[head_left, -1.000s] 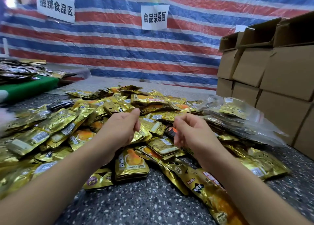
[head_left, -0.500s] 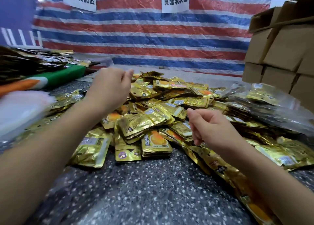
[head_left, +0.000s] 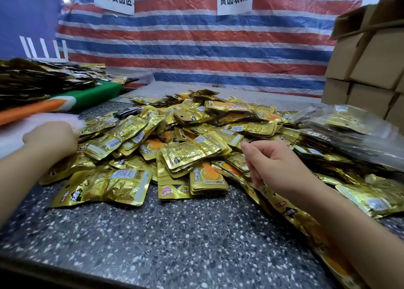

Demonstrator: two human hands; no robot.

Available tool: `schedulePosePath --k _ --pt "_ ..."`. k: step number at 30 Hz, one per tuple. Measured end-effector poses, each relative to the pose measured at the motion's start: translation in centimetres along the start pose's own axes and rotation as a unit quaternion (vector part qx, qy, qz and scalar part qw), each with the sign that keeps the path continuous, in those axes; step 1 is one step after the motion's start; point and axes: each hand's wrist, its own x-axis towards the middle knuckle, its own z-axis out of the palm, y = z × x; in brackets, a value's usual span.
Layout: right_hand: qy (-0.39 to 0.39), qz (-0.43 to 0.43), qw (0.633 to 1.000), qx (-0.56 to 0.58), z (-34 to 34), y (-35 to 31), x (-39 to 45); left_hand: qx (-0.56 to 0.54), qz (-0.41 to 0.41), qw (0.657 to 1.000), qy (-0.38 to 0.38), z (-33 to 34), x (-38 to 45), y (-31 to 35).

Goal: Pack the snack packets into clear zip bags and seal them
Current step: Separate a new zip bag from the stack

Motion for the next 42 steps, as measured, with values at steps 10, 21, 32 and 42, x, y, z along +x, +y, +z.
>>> schedulePosePath --k 10,21,32,42 --pt "-0.005 -0.007 1.000 -0.003 0.0 0.5 0.0 0.040 0.027 0.997 0.061 -0.5 -0.5 0.4" --pt "-0.007 -0.001 1.000 -0.016 -0.1 0.6 0.1 0.030 0.011 0.991 0.130 -1.1 -1.6 0.9" --pt "-0.002 -0.001 1.000 -0.015 -0.1 0.6 0.0 -0.035 0.015 0.991 0.130 -0.3 -0.7 -0.2" --pt "-0.007 -0.004 1.000 -0.014 -0.1 0.4 0.0 -0.060 0.004 0.990 0.131 -0.3 -1.4 0.4"
